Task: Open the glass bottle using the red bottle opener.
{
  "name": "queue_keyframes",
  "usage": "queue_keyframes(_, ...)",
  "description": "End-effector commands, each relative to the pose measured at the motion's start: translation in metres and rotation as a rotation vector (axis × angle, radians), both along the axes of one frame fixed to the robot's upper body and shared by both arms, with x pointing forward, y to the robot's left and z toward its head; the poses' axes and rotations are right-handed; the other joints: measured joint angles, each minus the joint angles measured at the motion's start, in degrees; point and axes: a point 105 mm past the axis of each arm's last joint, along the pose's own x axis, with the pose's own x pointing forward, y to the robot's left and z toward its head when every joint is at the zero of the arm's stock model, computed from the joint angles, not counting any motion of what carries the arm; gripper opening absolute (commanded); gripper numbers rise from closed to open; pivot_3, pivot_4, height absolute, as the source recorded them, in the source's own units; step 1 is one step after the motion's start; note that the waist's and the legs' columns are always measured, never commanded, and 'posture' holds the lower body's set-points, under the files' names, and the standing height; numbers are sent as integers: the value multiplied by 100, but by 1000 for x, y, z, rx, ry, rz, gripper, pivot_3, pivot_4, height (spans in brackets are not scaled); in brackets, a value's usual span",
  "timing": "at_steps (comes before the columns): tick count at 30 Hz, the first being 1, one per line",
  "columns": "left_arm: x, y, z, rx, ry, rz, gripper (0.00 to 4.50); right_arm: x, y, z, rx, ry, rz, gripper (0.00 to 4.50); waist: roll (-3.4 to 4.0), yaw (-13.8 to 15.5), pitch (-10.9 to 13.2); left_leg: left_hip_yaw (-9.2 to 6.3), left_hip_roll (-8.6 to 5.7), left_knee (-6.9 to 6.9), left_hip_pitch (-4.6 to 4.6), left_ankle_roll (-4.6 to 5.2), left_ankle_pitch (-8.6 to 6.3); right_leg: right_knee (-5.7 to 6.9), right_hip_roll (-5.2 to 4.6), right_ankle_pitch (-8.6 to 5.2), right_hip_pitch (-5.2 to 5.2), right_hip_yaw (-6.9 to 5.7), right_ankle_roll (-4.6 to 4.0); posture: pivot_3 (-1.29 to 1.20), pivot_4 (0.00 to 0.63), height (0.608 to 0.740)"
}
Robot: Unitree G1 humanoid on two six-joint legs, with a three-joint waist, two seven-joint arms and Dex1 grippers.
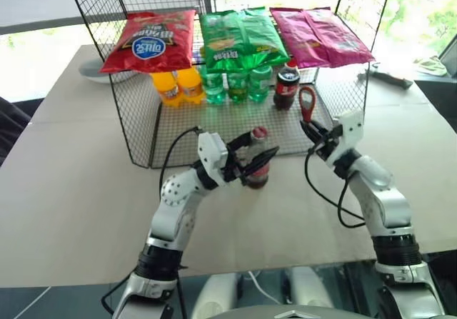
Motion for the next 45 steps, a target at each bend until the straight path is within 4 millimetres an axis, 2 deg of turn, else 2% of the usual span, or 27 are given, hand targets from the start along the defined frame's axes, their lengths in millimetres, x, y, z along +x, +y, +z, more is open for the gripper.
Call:
queue_keyframes(1, 2, 4, -7, 30, 9, 22, 1818, -10, 9, 27, -54, -161, 49, 0, 0, 1, 0, 0, 0, 2, 2, 0, 0, 1, 0, 0, 3, 0, 0, 0, 150, 740)
queue_keyframes(7, 2, 7, -9, 45, 16, 25, 1817, -30, 13, 33, -255, -445, 63, 0, -1, 0, -1, -1, 0, 4, 11, 0, 0, 0, 1, 0, 15, -2, 0, 0, 150, 740)
queue_keyframes(11, 3, 7, -10, 50, 17, 27, 1817, -48, 18, 23, -398, -594, 119, 0, -2, -7, -2, -1, 0, 5, 13, 0, 0, -1, 2, 0, 17, -3, 1, 0, 150, 740)
queue_keyframes(14, 4, 7, -10, 53, 19, 24, 1817, -53, 26, 13, -509, -655, 167, 0, -3, -10, -2, 2, 2, 8, 23, 0, 0, 3, 5, 0, 25, 1, 1, 0, 150, 740)
queue_keyframes(18, 4, 6, -11, 56, 22, 23, 1817, -52, 35, 9, -558, -704, 196, 0, -3, -6, -3, 1, 3, 8, 33, 0, 0, 4, 7, 0, 37, 0, 1, 0, 150, 740)
queue_keyframes(28, 5, 4, -11, 46, 33, 29, 1817, -50, 51, 9, -556, -781, 185, 0, -8, -1, -6, 1, 3, 10, 38, 0, 0, 3, 7, 0, 38, 0, 1, 0, 150, 740)
queue_keyframes(42, 10, 8, -8, 15, 56, 53, 1817, -58, 56, -11, -633, -859, 215, 0, -9, 4, -10, 1, 3, 10, 44, 0, 0, 3, 8, 0, 45, 0, 0, 0, 150, 740)
queue_keyframes(45, 10, 9, -9, 16, 59, 55, 1817, -59, 58, -18, -689, -885, 262, 0, -8, 4, -9, 4, 2, -3, 91, 1, -1, -7, 8, -2, 87, 2, 0, 0, 150, 740)
